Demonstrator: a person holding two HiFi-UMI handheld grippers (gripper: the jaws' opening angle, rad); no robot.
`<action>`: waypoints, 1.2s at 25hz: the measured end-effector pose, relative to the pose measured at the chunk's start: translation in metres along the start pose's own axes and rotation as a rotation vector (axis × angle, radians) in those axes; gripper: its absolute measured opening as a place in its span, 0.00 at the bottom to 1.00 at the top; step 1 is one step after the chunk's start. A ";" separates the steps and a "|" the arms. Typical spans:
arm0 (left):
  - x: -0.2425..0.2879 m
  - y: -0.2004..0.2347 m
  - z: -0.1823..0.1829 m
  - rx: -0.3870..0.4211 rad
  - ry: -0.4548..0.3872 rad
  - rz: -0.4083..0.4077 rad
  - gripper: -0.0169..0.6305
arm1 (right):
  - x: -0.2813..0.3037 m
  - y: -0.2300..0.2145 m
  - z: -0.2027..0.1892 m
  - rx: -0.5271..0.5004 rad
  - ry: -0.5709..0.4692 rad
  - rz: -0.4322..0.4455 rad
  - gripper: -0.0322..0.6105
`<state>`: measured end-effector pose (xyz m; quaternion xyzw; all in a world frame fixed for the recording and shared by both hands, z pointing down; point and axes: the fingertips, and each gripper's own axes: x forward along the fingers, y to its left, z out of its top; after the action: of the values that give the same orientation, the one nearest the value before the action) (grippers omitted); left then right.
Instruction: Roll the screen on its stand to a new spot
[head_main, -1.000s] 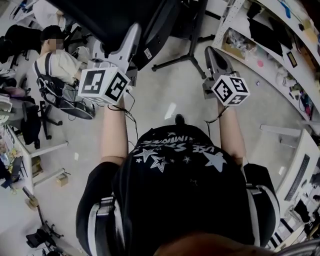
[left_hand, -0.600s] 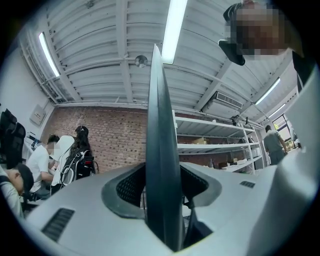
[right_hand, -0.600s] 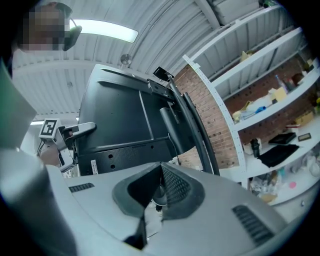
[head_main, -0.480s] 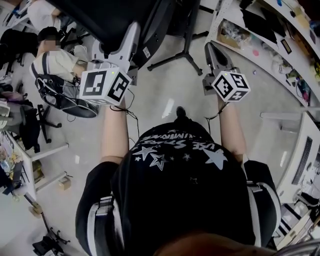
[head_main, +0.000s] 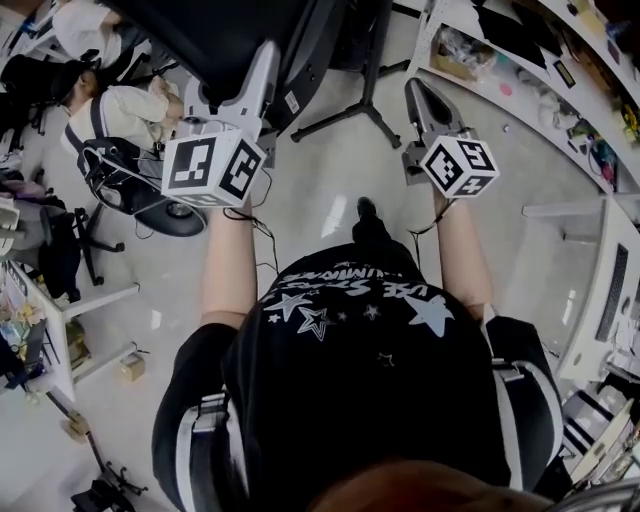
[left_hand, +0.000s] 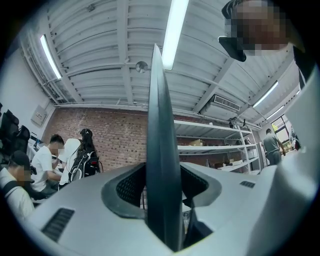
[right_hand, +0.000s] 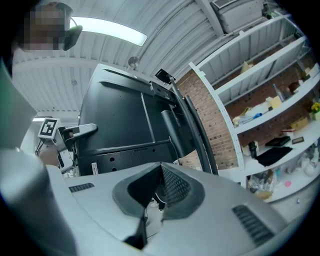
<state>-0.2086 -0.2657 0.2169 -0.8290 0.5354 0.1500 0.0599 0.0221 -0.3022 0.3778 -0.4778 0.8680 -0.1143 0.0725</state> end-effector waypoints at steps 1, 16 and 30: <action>-0.005 -0.003 0.001 -0.001 -0.002 -0.002 0.37 | -0.006 0.006 -0.001 -0.004 0.000 0.001 0.06; -0.075 -0.041 0.021 -0.001 -0.035 0.012 0.37 | -0.099 0.053 -0.018 -0.041 0.030 -0.056 0.06; -0.115 -0.112 0.026 0.035 -0.016 0.081 0.37 | -0.160 0.035 -0.001 -0.031 0.021 0.070 0.06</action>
<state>-0.1557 -0.1116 0.2214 -0.8043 0.5706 0.1493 0.0724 0.0783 -0.1487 0.3716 -0.4471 0.8865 -0.1032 0.0597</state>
